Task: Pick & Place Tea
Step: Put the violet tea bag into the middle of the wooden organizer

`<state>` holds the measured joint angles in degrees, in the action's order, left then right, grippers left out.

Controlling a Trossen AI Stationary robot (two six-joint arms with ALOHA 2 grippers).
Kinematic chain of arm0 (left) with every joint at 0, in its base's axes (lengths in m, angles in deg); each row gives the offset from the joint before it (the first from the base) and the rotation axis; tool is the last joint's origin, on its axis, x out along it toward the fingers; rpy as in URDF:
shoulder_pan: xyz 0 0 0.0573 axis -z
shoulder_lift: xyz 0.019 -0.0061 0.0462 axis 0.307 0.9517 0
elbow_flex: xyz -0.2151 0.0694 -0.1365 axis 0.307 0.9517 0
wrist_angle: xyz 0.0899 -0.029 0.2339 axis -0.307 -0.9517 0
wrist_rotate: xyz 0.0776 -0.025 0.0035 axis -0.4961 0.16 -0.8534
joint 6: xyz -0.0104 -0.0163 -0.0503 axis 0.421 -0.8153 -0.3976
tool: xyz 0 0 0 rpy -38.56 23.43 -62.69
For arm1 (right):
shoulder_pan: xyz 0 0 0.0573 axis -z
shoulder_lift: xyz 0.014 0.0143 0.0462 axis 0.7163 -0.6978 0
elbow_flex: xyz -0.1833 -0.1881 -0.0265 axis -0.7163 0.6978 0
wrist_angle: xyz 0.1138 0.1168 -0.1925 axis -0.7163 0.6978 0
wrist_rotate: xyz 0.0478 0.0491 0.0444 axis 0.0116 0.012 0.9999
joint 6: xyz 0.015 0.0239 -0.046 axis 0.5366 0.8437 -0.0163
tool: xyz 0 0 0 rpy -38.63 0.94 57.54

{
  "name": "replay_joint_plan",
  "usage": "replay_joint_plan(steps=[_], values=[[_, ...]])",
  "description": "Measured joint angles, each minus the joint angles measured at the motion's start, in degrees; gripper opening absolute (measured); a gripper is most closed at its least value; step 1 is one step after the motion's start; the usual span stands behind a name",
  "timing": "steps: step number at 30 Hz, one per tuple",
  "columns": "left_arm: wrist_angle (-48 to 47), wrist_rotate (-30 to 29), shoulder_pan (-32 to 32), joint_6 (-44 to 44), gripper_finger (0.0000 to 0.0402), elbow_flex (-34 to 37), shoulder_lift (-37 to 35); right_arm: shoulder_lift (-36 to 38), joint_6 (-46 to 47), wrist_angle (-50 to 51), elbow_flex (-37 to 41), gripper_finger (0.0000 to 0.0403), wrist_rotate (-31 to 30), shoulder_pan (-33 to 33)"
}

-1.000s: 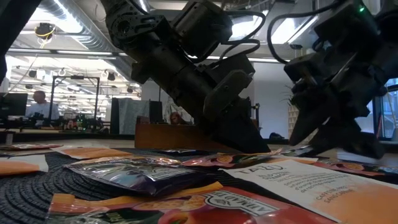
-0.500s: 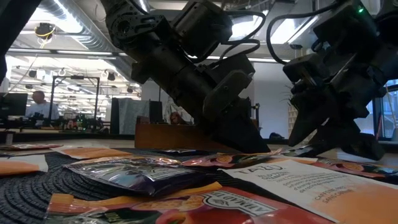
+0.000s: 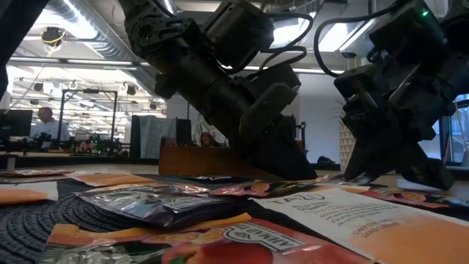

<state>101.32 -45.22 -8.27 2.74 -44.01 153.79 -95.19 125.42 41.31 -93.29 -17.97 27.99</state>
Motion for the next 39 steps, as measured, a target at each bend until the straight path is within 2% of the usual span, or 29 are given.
replay_joint_plan(steps=[6,10,14,18,20,26,30,36,39], values=[[-2.45,1.76,-1.74,1.33,0.0110,0.44,-3.91,0.38,-2.44,-1.25,0.09,0.0033,0.37,-0.02],[-2.10,4.09,-3.53,1.35,0.0111,0.18,-8.63,2.45,-3.28,-1.43,0.09,0.0037,0.35,0.00],[-5.22,7.00,-5.92,-0.75,0.0113,0.22,-13.78,6.29,-8.03,-2.72,0.11,0.0025,-0.20,-0.02],[-12.92,7.59,-9.93,-3.78,0.0111,0.40,-21.42,12.81,-14.80,-4.47,0.11,0.0023,-5.14,-0.02],[-13.79,7.53,-11.77,-4.25,0.0111,1.31,-25.34,16.83,-18.59,-5.01,0.07,0.0029,-9.16,-0.02],[-3.48,7.93,-13.45,-8.15,0.0115,8.00,-35.64,26.85,-36.45,-5.23,-3.58,0.0031,-21.32,-0.02],[4.15,8.25,-12.30,-8.98,0.0115,12.69,-38.65,30.16,-50.17,-5.18,-7.89,0.0023,-25.54,-0.02],[10.73,8.09,-9.59,-9.14,0.0116,14.88,-39.04,28.97,-66.62,-2.52,-15.97,0.0036,-31.28,-0.02],[12.61,8.23,-8.47,-9.10,0.0116,14.88,-38.91,26.16,-71.80,-0.62,-19.35,0.0036,-31.34,-0.06]])
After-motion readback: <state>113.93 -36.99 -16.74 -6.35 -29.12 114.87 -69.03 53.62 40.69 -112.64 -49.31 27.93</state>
